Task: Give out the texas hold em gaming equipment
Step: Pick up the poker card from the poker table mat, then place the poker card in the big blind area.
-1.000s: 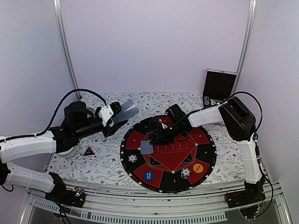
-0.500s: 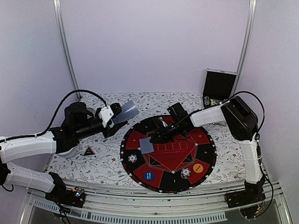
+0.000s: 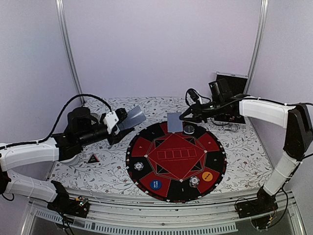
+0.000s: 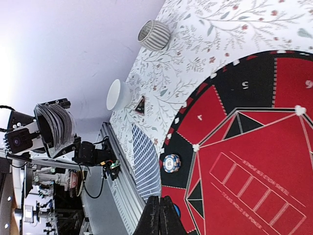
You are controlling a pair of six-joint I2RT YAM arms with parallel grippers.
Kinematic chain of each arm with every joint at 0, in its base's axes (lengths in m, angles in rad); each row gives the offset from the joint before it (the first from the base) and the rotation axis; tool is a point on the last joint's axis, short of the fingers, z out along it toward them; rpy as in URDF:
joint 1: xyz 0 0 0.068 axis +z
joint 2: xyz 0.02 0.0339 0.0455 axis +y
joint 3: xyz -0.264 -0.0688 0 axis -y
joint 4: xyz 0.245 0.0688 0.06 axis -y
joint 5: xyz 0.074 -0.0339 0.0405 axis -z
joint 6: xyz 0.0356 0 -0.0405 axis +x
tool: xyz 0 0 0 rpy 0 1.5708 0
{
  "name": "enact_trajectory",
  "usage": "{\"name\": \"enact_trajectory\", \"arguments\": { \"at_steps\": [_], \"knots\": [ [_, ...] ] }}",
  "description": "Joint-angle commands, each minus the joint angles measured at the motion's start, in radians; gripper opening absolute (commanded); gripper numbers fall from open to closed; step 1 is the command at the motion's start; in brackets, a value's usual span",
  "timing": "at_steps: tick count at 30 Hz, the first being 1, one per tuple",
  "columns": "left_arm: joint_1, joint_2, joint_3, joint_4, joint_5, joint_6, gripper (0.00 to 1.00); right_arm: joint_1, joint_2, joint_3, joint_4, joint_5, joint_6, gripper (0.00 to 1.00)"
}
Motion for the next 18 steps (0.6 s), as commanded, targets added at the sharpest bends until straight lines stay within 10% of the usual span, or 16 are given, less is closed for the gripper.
{"name": "enact_trajectory", "arguments": {
  "at_steps": [1, 18],
  "knots": [
    [0.001, -0.015, -0.006, 0.030, 0.017, -0.015, 0.57, -0.084, -0.112, -0.066, -0.240, 0.088, -0.133, 0.02],
    [0.001, -0.010, -0.008, 0.028, 0.013, -0.013, 0.57, -0.150, -0.231, -0.178, -0.431, 0.114, -0.214, 0.02]
  ]
}}
